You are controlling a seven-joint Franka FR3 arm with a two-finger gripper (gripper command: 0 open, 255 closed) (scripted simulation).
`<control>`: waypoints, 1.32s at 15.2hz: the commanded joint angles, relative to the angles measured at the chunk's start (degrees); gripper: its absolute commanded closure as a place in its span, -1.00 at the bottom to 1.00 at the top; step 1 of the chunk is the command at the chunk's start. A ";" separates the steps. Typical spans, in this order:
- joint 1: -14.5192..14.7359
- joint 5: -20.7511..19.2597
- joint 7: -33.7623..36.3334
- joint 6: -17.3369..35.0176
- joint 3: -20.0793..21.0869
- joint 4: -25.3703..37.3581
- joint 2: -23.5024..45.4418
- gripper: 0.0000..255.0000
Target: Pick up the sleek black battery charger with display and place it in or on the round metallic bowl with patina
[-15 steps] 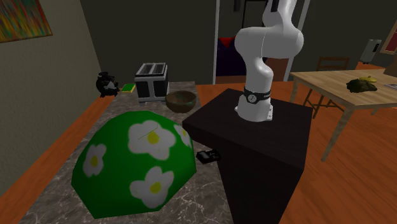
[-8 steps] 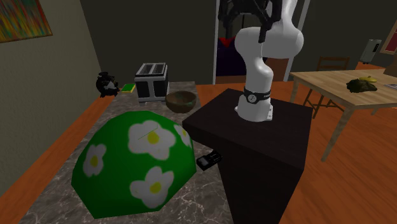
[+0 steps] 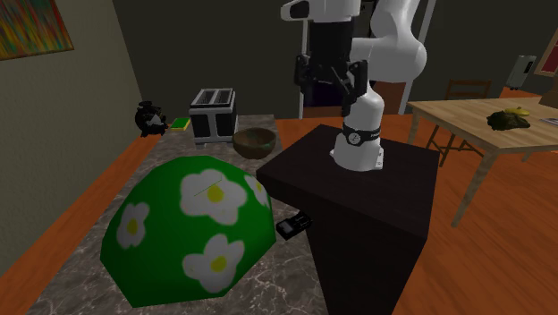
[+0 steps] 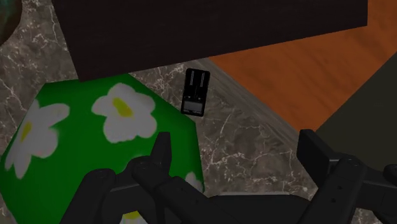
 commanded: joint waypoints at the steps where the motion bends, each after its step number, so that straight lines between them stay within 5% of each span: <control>1: -0.61 -0.25 -0.12 4.78 -0.59 -2.40 2.12 -1.00; 14: -2.70 0.74 -2.06 42.42 -4.73 -9.69 31.98 -1.00; 17: -1.78 4.53 -4.94 51.20 -5.93 -8.53 41.89 -1.00; 20: -2.14 14.21 -12.13 58.83 -4.27 -6.09 52.11 -1.00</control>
